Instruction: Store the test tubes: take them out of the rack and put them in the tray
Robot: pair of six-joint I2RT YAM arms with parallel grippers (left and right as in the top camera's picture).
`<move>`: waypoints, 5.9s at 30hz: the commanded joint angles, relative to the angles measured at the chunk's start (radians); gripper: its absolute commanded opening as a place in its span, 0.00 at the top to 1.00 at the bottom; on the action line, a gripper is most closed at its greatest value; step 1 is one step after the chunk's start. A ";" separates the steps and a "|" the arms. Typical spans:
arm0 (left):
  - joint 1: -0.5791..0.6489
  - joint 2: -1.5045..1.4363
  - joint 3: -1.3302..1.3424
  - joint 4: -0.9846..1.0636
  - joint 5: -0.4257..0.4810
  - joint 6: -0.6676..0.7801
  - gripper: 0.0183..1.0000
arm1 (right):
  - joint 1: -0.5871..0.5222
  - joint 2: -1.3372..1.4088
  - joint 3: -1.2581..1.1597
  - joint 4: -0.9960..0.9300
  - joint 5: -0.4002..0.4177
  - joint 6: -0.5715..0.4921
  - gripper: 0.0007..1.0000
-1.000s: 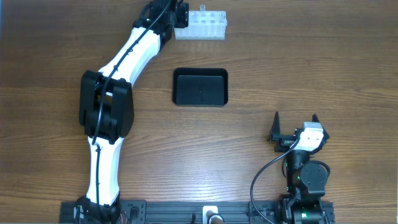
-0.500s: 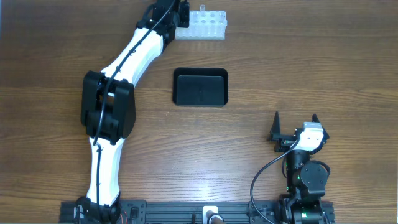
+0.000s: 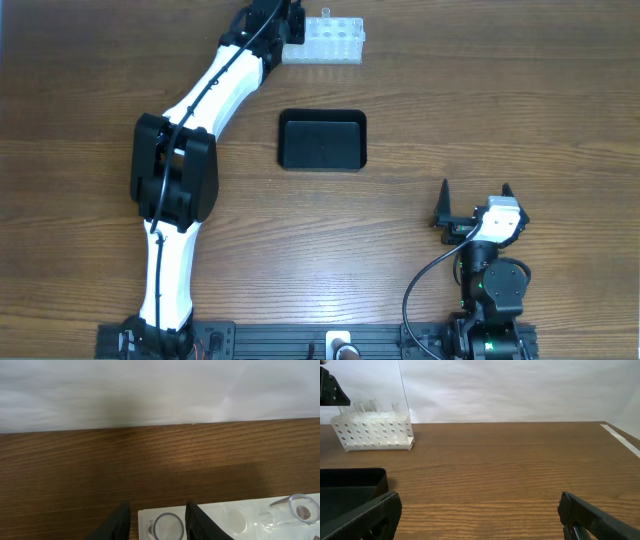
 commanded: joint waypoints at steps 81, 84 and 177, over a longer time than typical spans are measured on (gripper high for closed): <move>-0.188 -0.196 -0.016 -0.869 -0.033 -0.364 0.92 | -0.007 -0.008 -0.006 -0.003 -0.005 -0.008 0.01; -0.181 -0.188 -0.029 -0.869 -0.018 -0.364 0.92 | -0.007 -0.008 -0.006 -0.004 -0.005 -0.008 0.01; -0.128 0.163 0.388 -0.347 -0.134 -0.113 0.47 | -0.007 -0.008 -0.006 -0.003 -0.005 -0.008 0.01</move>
